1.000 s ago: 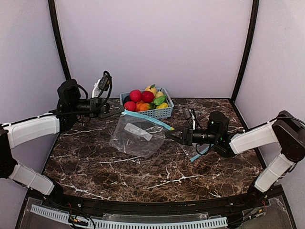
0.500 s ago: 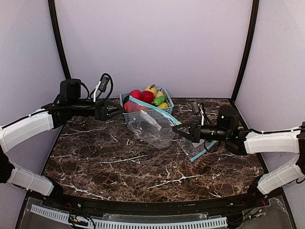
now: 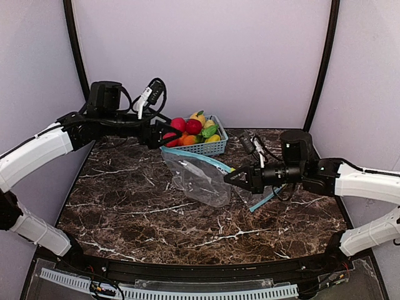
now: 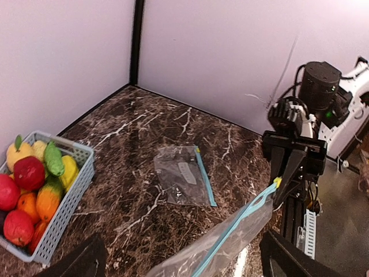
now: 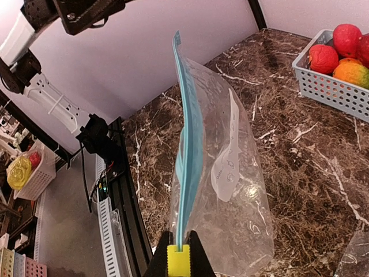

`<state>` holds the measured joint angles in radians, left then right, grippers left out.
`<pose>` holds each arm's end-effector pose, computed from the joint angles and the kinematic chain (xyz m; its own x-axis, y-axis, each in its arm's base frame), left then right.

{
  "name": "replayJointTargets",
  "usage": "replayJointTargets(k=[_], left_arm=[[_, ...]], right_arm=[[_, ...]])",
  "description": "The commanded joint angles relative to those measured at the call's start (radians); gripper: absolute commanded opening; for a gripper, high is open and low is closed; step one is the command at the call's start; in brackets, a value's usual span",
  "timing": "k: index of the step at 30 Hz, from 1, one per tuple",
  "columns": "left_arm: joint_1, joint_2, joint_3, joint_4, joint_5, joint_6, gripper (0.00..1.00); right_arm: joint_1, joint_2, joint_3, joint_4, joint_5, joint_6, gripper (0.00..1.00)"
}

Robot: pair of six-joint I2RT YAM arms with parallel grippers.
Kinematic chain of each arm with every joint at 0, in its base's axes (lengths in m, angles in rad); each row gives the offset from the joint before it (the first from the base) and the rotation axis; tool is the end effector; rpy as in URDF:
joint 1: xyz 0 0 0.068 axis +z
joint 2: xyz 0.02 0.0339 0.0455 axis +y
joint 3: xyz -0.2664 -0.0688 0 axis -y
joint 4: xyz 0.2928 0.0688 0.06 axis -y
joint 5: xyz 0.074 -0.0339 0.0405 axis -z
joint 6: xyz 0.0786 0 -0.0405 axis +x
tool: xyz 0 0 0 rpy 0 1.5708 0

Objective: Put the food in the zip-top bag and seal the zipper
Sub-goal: Pass from the right arm to the left

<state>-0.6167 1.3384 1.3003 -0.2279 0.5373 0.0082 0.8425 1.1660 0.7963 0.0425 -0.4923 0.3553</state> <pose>0.2949 -0.2584 0.3843 -0.2071 0.1554 -0.9659 0.9014 0.4140 -0.1266 0.2022 0.2825 0.2625 -0.5330 -0.1370 -0.8350 -0.8215 0.3202 0.4718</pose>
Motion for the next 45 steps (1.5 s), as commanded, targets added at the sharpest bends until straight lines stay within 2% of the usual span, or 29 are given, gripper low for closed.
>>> replayJointTargets(k=[1,4,8,10,15,17,20,27,29,31,32,37,41,45], left_arm=[[-0.126,0.086,0.076,-0.14,0.024,0.15,0.96],[-0.165,0.115,0.054,-0.17,0.051,0.189,0.95],[-0.191,0.131,-0.003,-0.2,0.081,0.229,0.77],[-0.207,0.144,-0.012,-0.225,0.076,0.247,0.72],[-0.211,0.157,-0.014,-0.228,0.068,0.249,0.67],[-0.211,0.161,-0.018,-0.226,0.072,0.251,0.61],[-0.212,0.174,-0.017,-0.231,0.102,0.252,0.48],[-0.211,0.175,-0.016,-0.234,0.175,0.259,0.04],[-0.212,0.17,-0.017,-0.229,0.19,0.254,0.01],[-0.211,0.164,-0.018,-0.228,0.193,0.253,0.01],[-0.212,0.162,-0.017,-0.229,0.194,0.254,0.01],[-0.209,0.14,-0.018,-0.234,0.196,0.26,0.01],[-0.209,0.139,-0.014,-0.231,0.234,0.249,0.01],[-0.207,0.142,-0.013,-0.229,0.256,0.242,0.01]], right_arm=[[0.051,0.064,0.042,-0.002,0.02,-0.02,0.0],[0.075,0.105,0.069,-0.001,-0.003,-0.023,0.0],[0.09,0.141,0.089,-0.011,-0.025,-0.029,0.0],[0.09,0.153,0.095,-0.015,-0.036,-0.031,0.0],[0.093,0.164,0.11,-0.033,-0.083,-0.046,0.0],[0.093,0.164,0.112,-0.038,-0.091,-0.052,0.0],[0.093,0.167,0.121,-0.039,-0.096,-0.061,0.0],[0.093,0.154,0.117,-0.065,-0.038,-0.066,0.0],[0.093,0.135,0.103,-0.055,-0.01,-0.059,0.14],[0.091,0.101,0.073,-0.046,0.02,-0.053,0.35],[0.09,0.08,0.059,-0.035,0.039,-0.05,0.41],[0.074,-0.05,-0.031,0.048,0.084,-0.024,0.55],[0.07,-0.097,-0.064,0.099,0.095,-0.009,0.53],[0.07,-0.086,-0.058,0.12,0.082,-0.007,0.41]])
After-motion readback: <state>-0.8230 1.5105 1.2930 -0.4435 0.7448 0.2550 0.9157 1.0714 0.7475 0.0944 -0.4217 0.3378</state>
